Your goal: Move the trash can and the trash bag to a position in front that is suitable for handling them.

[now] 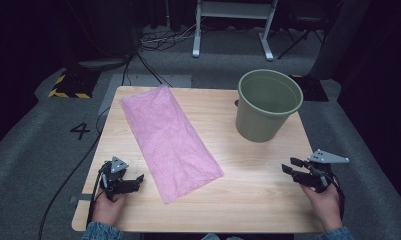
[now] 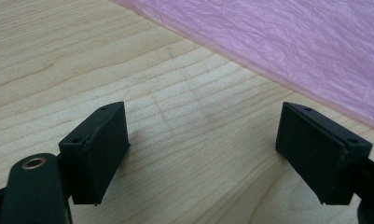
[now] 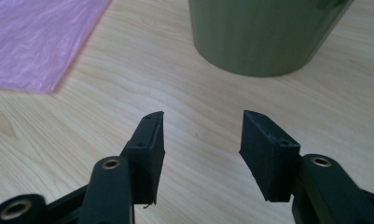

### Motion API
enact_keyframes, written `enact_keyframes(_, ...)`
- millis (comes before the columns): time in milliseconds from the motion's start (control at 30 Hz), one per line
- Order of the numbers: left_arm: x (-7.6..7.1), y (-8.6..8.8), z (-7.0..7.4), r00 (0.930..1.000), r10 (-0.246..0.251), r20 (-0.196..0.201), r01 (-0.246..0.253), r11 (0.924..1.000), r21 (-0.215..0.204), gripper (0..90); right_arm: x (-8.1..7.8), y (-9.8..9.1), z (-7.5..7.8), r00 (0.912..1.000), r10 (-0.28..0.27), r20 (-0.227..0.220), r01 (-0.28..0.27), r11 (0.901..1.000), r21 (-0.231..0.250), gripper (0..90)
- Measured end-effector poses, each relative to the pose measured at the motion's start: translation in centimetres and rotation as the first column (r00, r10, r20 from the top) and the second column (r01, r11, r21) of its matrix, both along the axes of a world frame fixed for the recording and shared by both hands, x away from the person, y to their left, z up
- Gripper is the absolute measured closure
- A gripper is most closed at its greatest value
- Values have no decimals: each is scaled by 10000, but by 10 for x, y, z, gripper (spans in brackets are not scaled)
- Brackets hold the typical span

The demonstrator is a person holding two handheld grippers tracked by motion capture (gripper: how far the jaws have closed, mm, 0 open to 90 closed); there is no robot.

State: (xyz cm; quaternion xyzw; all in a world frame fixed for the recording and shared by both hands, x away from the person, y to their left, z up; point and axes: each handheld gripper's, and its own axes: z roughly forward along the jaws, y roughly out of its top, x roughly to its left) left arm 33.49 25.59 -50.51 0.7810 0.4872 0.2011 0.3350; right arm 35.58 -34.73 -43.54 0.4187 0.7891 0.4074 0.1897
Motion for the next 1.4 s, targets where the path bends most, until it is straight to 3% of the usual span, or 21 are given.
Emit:
enact_keyframes(100, 0, 0, 0, 10000, 7, -18, -7, 10000, -8, 163, 5, 3, 9, 10000, 78, 62, -78, 10000, -8, 483)
enact_keyframes(167, 0, 0, 0, 10000, 0, -32, 0, 10000, -19, 161, 12, 8, 27, 9990, 329, 287, -328, 9995, -43, 478)
enact_keyframes(267, 0, 0, 0, 10000, 7, -25, -7, 10000, -19, 161, 17, 12, 38, 9976, 479, 496, -477, 9988, -54, 478)
enact_keyframes(533, 0, 0, 0, 10000, 15, -17, -15, 10000, -14, 162, 43, 21, 81, 9924, 841, 896, -881, 9952, 426, 456)
enact_keyframes(633, 0, 0, 0, 10000, 14, -16, -14, 10000, -15, 162, 48, 25, 86, 9899, 1074, 926, -1116, 9929, 421, 447)
enact_keyframes(833, 0, 0, 0, 10000, 3, -21, -3, 10000, -24, 160, 64, 33, 113, 9873, 1129, 1121, -1175, 9924, 358, 448)
enact_keyframes(967, 0, -1, 0, 10000, 7, -28, -7, 10000, -24, 160, 78, 43, 119, 9880, 1137, 1047, -1181, 9923, 376, 451)
enact_keyframes(1200, 0, -1, 0, 10000, 18, -27, -18, 10000, -12, 160, 104, 63, 116, 9868, 1326, 931, -1346, 9908, 161, 479)
enact_keyframes(1267, 0, -1, 0, 10000, 16, -27, -17, 10000, -7, 160, 115, 75, 114, 9873, 1472, 606, -1477, 9890, 48, 527)
enact_keyframes(1367, 0, 0, 0, 10000, 48, -37, -48, 10000, -6, 159, 122, 82, 112, 9867, 1560, 456, -1557, 9877, -120, 556)
enact_keyframes(1400, 0, -1, 0, 9993, 373, -48, -372, 9993, 33, 149, 128, 89, 109, 9860, 1650, 222, -1646, 9861, -214, 590)
